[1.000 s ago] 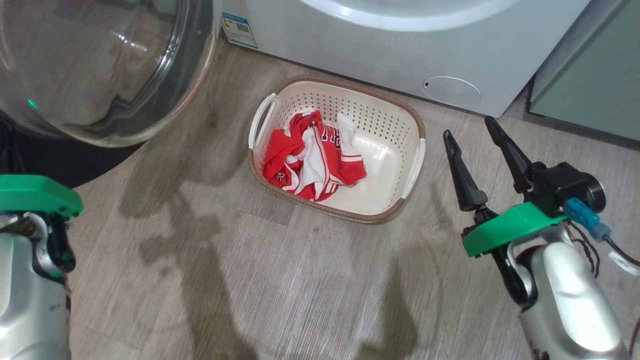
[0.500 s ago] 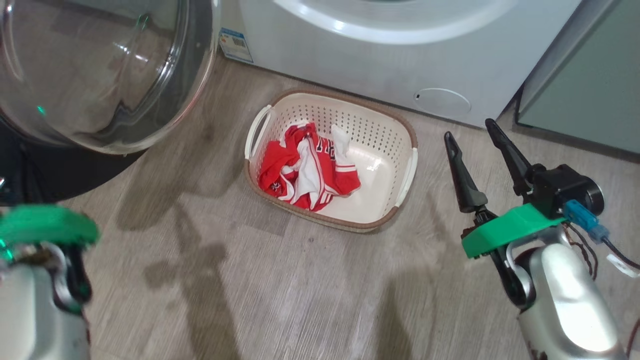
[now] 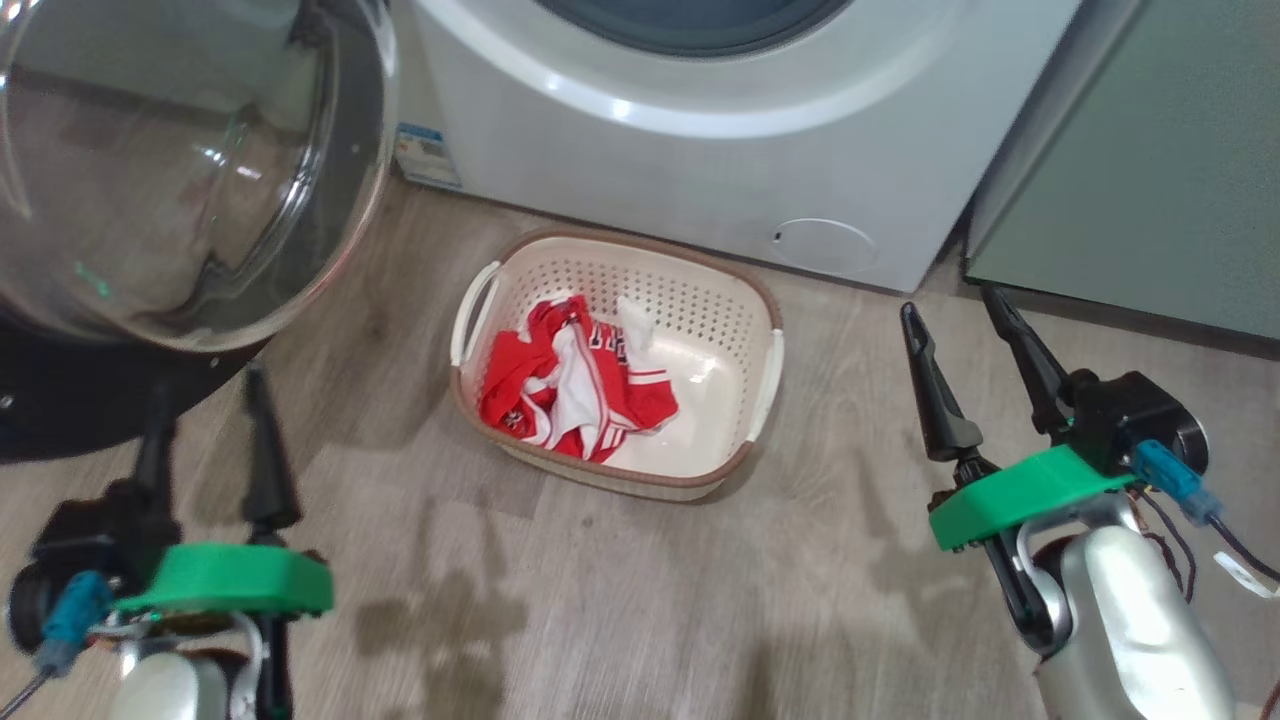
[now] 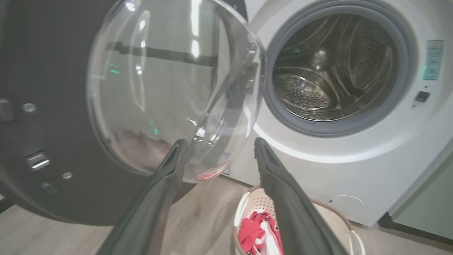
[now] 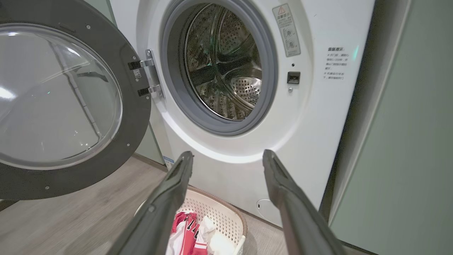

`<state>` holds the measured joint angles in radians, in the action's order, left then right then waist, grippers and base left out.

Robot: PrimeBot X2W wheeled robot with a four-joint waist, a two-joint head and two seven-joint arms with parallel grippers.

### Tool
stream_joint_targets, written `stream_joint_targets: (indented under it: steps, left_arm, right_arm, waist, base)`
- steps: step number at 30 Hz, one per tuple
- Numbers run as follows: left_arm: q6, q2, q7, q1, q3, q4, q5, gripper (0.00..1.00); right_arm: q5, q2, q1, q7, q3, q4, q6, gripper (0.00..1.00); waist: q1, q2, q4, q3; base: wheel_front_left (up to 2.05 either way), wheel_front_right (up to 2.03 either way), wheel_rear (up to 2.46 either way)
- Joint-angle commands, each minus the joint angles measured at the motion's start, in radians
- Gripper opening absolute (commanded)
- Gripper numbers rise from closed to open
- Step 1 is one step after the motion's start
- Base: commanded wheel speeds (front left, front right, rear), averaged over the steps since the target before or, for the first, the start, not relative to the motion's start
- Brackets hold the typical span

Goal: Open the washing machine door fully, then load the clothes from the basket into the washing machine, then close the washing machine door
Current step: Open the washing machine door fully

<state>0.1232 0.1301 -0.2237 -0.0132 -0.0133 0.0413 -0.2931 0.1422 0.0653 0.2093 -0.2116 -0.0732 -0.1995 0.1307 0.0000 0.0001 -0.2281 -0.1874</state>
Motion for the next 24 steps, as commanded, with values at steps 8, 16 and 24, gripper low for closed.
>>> stream_joint_targets:
  steps: [8,16,24]
  left_arm:
    - [-0.039,0.022,0.065,-0.015,0.059,0.072,0.036,1.00]
    - [-0.055,0.033,0.096,-0.023,0.106,0.055,0.055,1.00]
    - [-0.044,0.042,0.105,-0.029,0.120,0.036,0.073,1.00]
  right_arm:
    - [0.019,-0.015,-0.034,-0.017,-0.001,0.041,0.000,1.00]
    - [0.035,-0.015,-0.065,-0.016,0.012,0.064,0.000,1.00]
    - [0.043,-0.015,-0.100,-0.005,0.027,0.095,0.000,1.00]
  waist:
    - [0.0000,-0.0001,0.114,0.045]
    - [0.0000,-0.0001,0.198,0.063]
    - [0.0000,-0.0001,0.257,0.075]
  base:
    - [0.00,0.00,0.00]
    - [0.00,0.00,0.00]
    - [0.00,0.00,0.00]
